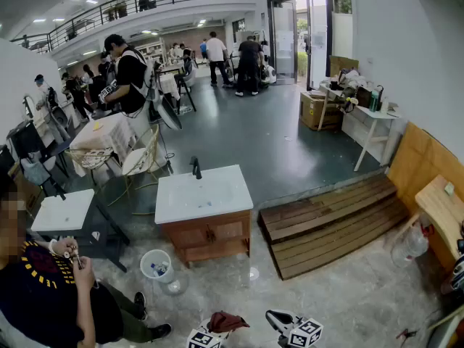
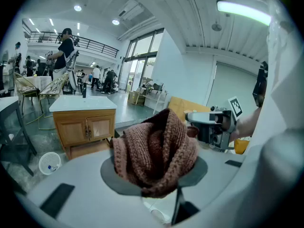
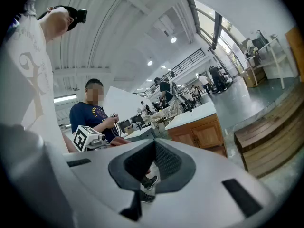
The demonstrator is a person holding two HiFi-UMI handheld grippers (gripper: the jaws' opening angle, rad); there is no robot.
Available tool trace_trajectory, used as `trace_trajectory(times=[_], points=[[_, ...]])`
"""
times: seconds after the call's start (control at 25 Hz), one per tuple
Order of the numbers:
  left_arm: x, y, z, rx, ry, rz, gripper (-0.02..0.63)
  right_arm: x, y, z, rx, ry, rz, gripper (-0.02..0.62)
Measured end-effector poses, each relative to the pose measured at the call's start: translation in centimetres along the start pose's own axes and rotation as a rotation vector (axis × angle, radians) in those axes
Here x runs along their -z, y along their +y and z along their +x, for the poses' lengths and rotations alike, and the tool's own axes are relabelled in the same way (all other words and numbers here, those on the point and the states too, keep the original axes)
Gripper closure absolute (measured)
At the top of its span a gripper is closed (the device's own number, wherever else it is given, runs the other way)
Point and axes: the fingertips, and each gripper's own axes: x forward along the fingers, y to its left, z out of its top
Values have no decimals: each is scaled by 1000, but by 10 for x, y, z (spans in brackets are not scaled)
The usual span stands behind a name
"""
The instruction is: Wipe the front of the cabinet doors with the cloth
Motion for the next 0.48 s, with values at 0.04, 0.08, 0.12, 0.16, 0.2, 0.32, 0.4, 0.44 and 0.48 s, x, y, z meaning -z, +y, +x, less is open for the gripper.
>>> trace_trajectory(times=[0.04,0.08,0.12,0.16,0.2,0.32,0.4,0.44,0.48], points=[[-3,2,0,6,-4,5,454,-3,3,2,3,-4,-3,581],[-5,4,0,12,-7,9,454,-6,4,4,5,-9,-6,581],[-7,6,0,17,-9,11,454,-6,5,5,4,-16,-8,581],[-8,6,-1,20,-11,12,454,-5,5,5,-1,-25,-9,581],[-9,7,-1,20,-14,13,454,-4,6,5,-7,-34,-8,581],[-10,8,-3,8,-27,7,454,-4,8,4,-4,-38,-5,581],[-8,10,-3,-5,-31,-5,454,0,5,5,8,-33,-5,581],[-7,12,-3,-12,-34,-9,454,1,3,7,6,-31,-9,581],[-7,16,-2,-20,-39,-8,454,1,0,9,1,-29,-17,581]])
